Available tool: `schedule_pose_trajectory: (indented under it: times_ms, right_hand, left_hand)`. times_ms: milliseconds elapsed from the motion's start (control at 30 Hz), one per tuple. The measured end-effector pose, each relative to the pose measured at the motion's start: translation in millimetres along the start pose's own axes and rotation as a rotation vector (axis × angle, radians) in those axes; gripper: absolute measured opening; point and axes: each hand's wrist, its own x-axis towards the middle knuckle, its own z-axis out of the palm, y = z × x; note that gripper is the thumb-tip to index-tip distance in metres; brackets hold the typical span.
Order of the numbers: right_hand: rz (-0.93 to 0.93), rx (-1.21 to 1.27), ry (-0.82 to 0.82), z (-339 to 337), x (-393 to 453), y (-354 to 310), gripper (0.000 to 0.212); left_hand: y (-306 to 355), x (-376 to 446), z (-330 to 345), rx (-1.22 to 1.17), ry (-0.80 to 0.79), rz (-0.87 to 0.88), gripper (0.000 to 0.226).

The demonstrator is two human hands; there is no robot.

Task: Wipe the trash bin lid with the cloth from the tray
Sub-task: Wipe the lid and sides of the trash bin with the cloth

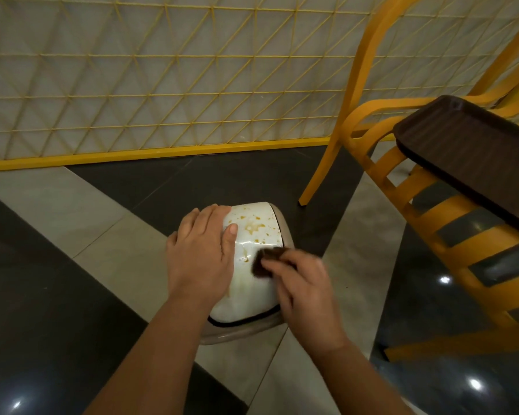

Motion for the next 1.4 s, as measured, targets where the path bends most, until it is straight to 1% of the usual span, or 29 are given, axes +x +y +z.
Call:
schedule_pose_trajectory:
  times_ms: [67,133,200,267,333,367,433,500,600,667,700,833,900,967,1033,1100,1167,1200,1233,1300,1400]
  right_hand:
    - [0.052,-0.013,0.043,-1.1,34.3,-1.6,0.034]
    - [0.084,0.018,0.055,0.0,46.9,-1.7,0.031]
    - [0.006,0.036,0.013,1.0,24.9,-0.1,0.027]
    - [-0.088,-0.002,-0.069,1.8,-18.9,2.3,0.024]
    - [-0.113,-0.026,-0.123,-0.3,-48.1,3.3,0.024]
    - [-0.113,-0.02,-0.126,-1.1,-48.5,3.9,0.024]
    - [-0.103,-0.018,-0.095,-2.0,-27.1,0.2,0.027]
    - [-0.09,-0.011,-0.032,-4.6,12.7,-5.3,0.028]
    - [0.043,0.004,0.012,-6.4,61.9,-1.9,0.024]
    - [0.094,0.036,-0.002,-6.7,58.7,-0.4,0.025]
    - [0.082,0.039,-0.019,-6.8,45.4,0.0,0.025]
    - [-0.067,0.023,-0.087,-6.9,-30.9,2.1,0.025]
    - [-0.115,0.023,-0.106,-7.5,-37.6,5.1,0.025]
    - [-0.124,0.03,-0.11,-7.2,-16.4,6.0,0.027]
    - [-0.046,0.05,-0.091,-7.3,24.1,2.2,0.028]
    - [0.126,0.118,-0.038,-4.9,62.3,0.3,0.028]
    - [0.272,0.21,0.038,0.2,76.1,-3.4,0.028]
    - [0.302,0.229,0.056,2.7,71.3,-6.8,0.029]
    - [0.292,0.222,0.058,4.8,58.5,-10.2,0.031]
    - [0.166,0.192,0.022,9.0,14.1,-15.6,0.038]
    - [-0.052,0.124,-0.105,9.9,-49.5,-5.6,0.032]
  left_hand:
    - [1.2,-0.1,0.6,0.002,-0.009,-0.009,0.045]
    - [1.5,0.7,1.0,0.001,-0.007,-0.007,0.047]
    - [0.0,1.5,0.8,-0.013,0.003,-0.004,0.049]
    - [-1.3,1.3,0.3,-0.033,0.003,-0.001,0.049]
    - [-1.9,-0.5,-0.1,-0.039,0.004,0.01,0.049]
    - [-2.4,-1.5,-0.2,-0.039,0.005,0.019,0.049]
    - [-4.4,-3.2,-0.4,-0.042,-0.001,0.027,0.049]
    - [-6.5,-4.9,-0.4,-0.046,-0.013,0.031,0.047]
    - [-4.0,-3.6,-0.1,-0.043,-0.026,0.045,0.044]
    - [-1.9,-1.2,0.7,-0.051,-0.022,0.032,0.04]
    - [-1.4,-0.2,1.2,-0.057,-0.015,0.025,0.038]
    - [-1.4,-1.4,1.0,-0.075,-0.008,0.021,0.04]
    - [-1.1,-1.9,0.5,-0.077,-0.018,0.02,0.041]
    - [-0.7,-1.7,0.3,-0.078,-0.016,0.018,0.041]
    - [-0.7,-1.0,0.3,-0.077,-0.015,0.01,0.038]
    - [0.1,-0.7,0.9,-0.076,-0.025,0.0,0.036]
    - [1.2,-0.3,1.1,-0.066,-0.018,0.0,0.038]
    - [1.5,0.0,0.8,-0.064,-0.01,-0.001,0.04]
    - [1.3,0.5,0.9,-0.065,-0.005,-0.003,0.042]
    - [-0.6,1.7,0.2,-0.078,-0.004,-0.002,0.042]
    - [-2.1,1.8,-1.8,-0.1,-0.016,0.011,0.04]
